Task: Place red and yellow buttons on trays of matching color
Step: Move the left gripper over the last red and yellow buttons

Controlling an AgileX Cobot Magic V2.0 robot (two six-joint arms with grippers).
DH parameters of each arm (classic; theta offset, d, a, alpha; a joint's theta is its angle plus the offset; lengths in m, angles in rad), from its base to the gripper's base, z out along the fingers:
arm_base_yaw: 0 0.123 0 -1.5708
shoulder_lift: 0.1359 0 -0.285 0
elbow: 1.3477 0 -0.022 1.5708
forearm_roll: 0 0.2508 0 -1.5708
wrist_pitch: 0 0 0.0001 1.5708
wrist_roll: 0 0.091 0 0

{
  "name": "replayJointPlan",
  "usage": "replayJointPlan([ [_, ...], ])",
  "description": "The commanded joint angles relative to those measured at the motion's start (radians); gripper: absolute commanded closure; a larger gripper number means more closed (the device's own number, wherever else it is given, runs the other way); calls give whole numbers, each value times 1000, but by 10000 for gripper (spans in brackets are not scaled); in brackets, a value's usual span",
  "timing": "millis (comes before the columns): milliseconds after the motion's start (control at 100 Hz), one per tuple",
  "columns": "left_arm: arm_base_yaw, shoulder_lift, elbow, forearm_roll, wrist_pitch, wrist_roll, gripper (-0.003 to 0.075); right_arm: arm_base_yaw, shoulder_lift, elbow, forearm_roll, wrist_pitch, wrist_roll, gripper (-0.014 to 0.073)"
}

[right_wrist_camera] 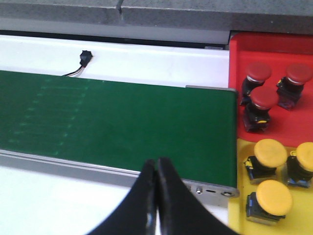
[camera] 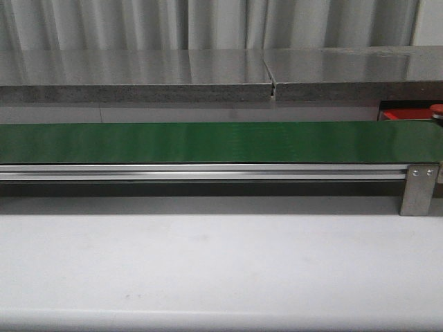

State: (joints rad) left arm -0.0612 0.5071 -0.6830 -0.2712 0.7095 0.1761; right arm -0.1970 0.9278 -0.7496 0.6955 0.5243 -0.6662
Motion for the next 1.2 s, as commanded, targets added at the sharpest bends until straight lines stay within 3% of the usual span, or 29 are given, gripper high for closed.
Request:
replayJointPlan([
  [0,-9,7,-26,-26,-79,-2,741,22,-40,0,24,-57,-11,711],
  [340,-9,9,-26,-28,-74,-2,741,51,-164,87,31,-97,-11,711],
  [500,6,45,-31,-28,-140,-52,741,51,-165,87,31,-98,-11,711],
  [990,220,464,-229,-30,-156,-66,741,51,-165,87,31,-98,-11,711],
  [1190,243,583,-306,-29,-201,-66,741,51,-165,87,31,-99,-11,711],
])
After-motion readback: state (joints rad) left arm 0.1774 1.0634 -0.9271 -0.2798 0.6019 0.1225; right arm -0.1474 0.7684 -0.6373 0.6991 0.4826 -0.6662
